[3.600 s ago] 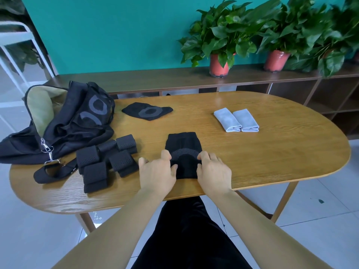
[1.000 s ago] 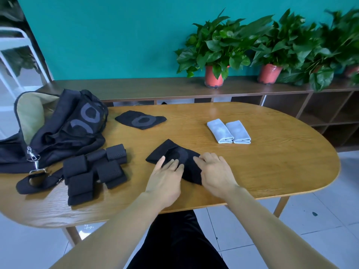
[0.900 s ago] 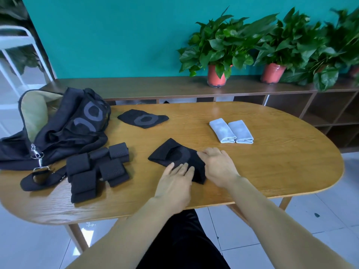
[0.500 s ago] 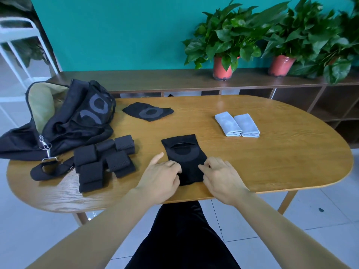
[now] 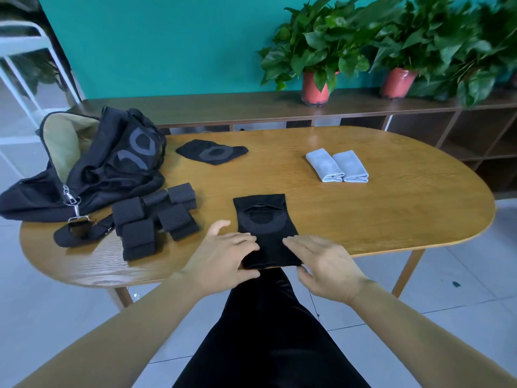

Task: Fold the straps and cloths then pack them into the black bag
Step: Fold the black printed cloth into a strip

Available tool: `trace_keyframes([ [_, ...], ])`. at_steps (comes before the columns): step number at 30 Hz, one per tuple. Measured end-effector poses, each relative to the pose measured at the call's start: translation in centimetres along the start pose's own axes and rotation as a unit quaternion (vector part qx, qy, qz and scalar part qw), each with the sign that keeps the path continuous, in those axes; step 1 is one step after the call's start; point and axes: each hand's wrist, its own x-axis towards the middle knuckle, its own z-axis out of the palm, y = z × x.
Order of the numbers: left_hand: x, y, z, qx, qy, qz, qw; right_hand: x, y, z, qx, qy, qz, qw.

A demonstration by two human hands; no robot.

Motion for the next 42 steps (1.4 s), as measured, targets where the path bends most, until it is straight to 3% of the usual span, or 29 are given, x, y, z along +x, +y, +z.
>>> trace_keyframes([
  [4, -0.1, 0.1, 0.0, -0.039, 0.07, -0.041, 0.996, 0.9, -0.4, -0.4, 0.055, 0.034, 0.04, 0.997],
  [10, 1.5, 0.0, -0.1, -0.097, 0.084, -0.21, 0.969, 3.8, -0.7, -0.6, 0.143, 0.043, 0.236, 0.96],
  [17, 3.1, 0.3, 0.3, -0.051, 0.063, -0.297, 0.951, 5.7, -0.6, 1.0, 0.1, 0.05, 0.299, 0.948],
  [26, 4.1, 0.1, 0.8, -0.008, 0.031, -0.341, 0.939, 6.5, -0.5, 1.4, 0.073, 0.038, 0.33, 0.94],
  [33, 4.1, -0.1, 0.8, -0.028, 0.059, -0.337, 0.939, 6.8, -0.6, 1.4, 0.037, 0.019, 0.343, 0.939],
  [36, 4.1, 0.1, 0.8, -0.047, 0.099, -0.251, 0.962, 6.5, -0.6, 1.7, -0.007, 0.031, 0.332, 0.943],
  [40, 3.8, 1.2, 0.5, -0.041, 0.049, -0.11, 0.992, 5.5, -0.4, 2.2, -0.051, 0.173, 0.215, 0.96],
  [42, 3.0, 1.8, 0.5, -0.025, -0.025, -0.079, 0.996, 4.5, -0.7, 2.2, -0.043, 0.135, 0.138, 0.98],
])
